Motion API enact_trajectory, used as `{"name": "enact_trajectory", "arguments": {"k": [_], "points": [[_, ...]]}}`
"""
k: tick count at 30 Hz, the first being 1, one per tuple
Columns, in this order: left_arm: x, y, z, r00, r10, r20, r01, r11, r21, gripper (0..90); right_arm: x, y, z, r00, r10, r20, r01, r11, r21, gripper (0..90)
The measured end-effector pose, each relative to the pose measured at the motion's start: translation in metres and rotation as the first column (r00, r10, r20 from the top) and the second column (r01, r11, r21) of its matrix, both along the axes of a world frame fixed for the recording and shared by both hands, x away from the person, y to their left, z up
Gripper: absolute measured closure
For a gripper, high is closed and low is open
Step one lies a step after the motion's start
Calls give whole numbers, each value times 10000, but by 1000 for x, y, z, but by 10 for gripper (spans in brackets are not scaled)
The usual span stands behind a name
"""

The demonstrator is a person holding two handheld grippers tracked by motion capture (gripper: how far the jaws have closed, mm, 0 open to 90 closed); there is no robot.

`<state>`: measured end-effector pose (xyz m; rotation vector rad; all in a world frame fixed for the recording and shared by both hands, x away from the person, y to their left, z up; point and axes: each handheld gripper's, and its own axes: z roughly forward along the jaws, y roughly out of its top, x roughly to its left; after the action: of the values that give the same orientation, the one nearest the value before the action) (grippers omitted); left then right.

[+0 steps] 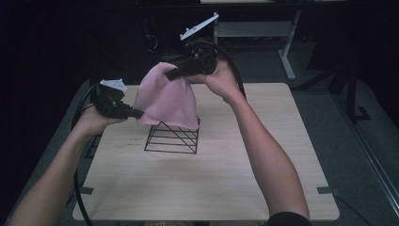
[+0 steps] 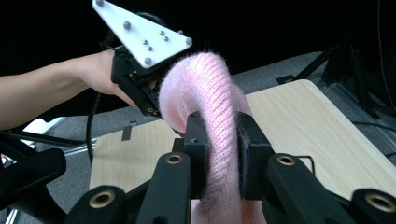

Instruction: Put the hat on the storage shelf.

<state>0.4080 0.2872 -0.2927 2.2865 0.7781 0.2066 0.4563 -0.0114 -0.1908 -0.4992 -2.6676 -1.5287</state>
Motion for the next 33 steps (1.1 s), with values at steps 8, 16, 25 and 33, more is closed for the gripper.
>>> {"name": "enact_trajectory", "arguments": {"k": [8, 16, 25, 33], "points": [[-3, 3, -13, 9998, 14, -176, -8, 9993, 371, 821, -6, 7, -14, 9996, 260, 52, -259, 9995, -185, 765], [-5, 3, -24, 9996, 21, -289, -4, 9981, 613, 821, -6, 11, -27, 9992, 293, -284, -297, 9994, -159, 763], [-7, 6, -37, 9987, 83, -496, -43, 9968, 802, 822, -7, 11, -45, 9974, 406, -598, -419, 9989, -198, 760], [-10, 7, -53, 9976, 265, -634, -204, 9953, 947, 821, -8, 15, -61, 9951, 488, -864, -522, 9979, -375, 754]]}}
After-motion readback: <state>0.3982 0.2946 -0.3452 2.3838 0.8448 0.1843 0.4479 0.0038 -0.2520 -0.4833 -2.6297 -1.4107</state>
